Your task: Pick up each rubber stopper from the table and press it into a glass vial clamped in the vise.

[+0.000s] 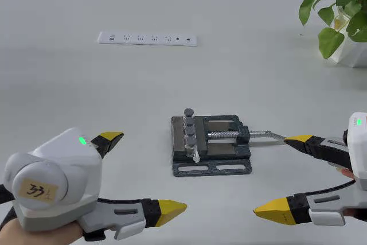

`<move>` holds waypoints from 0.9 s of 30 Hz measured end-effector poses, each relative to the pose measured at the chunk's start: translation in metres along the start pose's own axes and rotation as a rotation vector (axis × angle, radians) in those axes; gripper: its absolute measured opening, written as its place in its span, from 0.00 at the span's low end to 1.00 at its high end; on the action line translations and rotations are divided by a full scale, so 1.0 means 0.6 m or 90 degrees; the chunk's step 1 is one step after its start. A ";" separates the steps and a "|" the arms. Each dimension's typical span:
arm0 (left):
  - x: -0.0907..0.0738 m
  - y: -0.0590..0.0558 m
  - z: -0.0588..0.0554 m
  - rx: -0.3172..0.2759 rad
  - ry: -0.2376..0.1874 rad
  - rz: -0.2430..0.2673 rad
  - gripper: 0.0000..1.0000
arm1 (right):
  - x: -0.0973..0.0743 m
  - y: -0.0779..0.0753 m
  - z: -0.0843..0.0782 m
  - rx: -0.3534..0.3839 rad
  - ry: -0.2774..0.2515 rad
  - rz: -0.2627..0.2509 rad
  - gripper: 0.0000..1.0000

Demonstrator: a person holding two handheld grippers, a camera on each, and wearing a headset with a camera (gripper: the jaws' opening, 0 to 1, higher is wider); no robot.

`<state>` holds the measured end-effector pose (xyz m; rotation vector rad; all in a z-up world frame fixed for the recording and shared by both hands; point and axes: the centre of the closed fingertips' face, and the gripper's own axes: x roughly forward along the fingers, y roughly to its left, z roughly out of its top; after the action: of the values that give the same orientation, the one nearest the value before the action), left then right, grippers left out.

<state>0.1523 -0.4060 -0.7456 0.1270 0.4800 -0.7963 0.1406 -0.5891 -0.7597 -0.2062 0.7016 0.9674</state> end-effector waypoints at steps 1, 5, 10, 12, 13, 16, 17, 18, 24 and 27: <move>0.000 0.000 -0.001 -0.001 0.000 0.001 0.99 | -0.002 -0.002 -0.004 0.002 0.000 -0.005 0.99; -0.002 0.003 -0.003 -0.001 0.002 0.007 0.99 | -0.011 -0.003 -0.020 0.024 -0.006 -0.021 0.99; -0.004 0.004 -0.005 -0.002 0.006 0.012 0.99 | -0.021 -0.001 -0.035 0.043 -0.013 -0.029 0.99; -0.004 0.004 -0.003 -0.002 0.005 0.015 0.99 | -0.023 0.000 -0.040 0.047 -0.013 -0.032 0.99; -0.004 0.004 -0.003 -0.003 0.005 0.016 0.99 | -0.023 0.000 -0.042 0.049 -0.014 -0.033 0.99; -0.003 0.002 -0.003 -0.002 0.006 0.017 0.99 | -0.023 0.002 -0.045 0.057 -0.017 -0.031 0.99; -0.003 0.003 -0.003 -0.002 0.006 0.018 0.99 | -0.023 0.002 -0.047 0.059 -0.017 -0.031 0.99; -0.003 0.003 -0.003 -0.002 0.006 0.019 0.99 | -0.023 0.001 -0.048 0.059 -0.018 -0.032 0.99; -0.007 0.000 -0.012 -0.001 0.014 0.018 0.99 | -0.024 0.000 -0.052 0.066 -0.020 -0.031 0.99; -0.009 0.002 -0.013 -0.007 0.012 0.021 0.99 | -0.024 -0.001 -0.052 0.071 -0.022 -0.029 0.99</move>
<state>0.1472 -0.3992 -0.7499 0.1320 0.4985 -0.7609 0.1216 -0.6134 -0.7743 -0.1072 0.7131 0.8834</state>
